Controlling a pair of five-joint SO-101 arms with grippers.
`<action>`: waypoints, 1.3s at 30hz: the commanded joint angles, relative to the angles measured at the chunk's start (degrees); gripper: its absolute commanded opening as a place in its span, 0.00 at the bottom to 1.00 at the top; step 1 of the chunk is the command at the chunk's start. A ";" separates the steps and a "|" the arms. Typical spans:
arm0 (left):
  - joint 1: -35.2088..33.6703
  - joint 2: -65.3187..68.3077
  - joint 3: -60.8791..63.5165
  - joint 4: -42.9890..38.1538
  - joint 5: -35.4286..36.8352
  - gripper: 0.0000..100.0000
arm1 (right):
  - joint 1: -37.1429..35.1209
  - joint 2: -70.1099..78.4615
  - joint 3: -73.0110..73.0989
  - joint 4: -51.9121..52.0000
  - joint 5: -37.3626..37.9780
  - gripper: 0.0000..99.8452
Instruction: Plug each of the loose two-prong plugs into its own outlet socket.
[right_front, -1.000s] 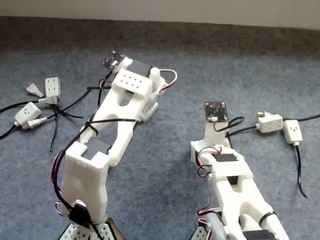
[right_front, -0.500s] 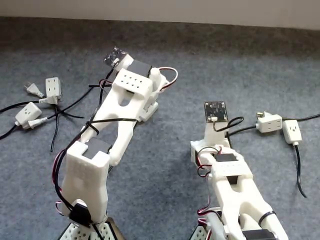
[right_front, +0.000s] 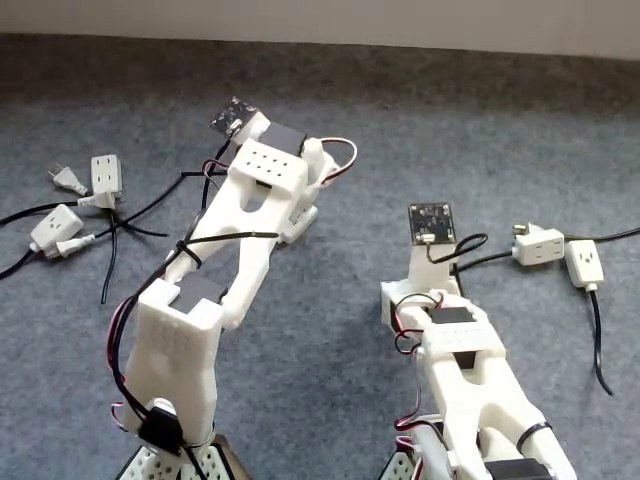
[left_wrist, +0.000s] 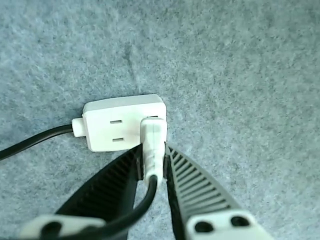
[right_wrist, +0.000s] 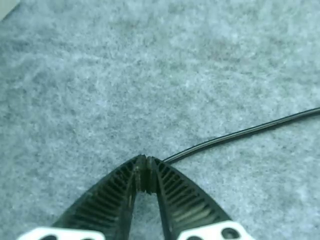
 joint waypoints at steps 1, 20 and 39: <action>-0.13 -0.13 -0.84 -0.18 -1.67 0.01 | 0.40 -0.13 -0.04 -1.10 -0.62 0.01; 3.47 -0.66 2.42 12.92 -4.92 0.01 | 0.40 -0.13 -0.04 -1.10 -0.35 0.01; 0.31 6.64 4.44 13.63 -10.46 0.01 | 0.40 -0.13 -0.04 -1.10 -0.35 0.01</action>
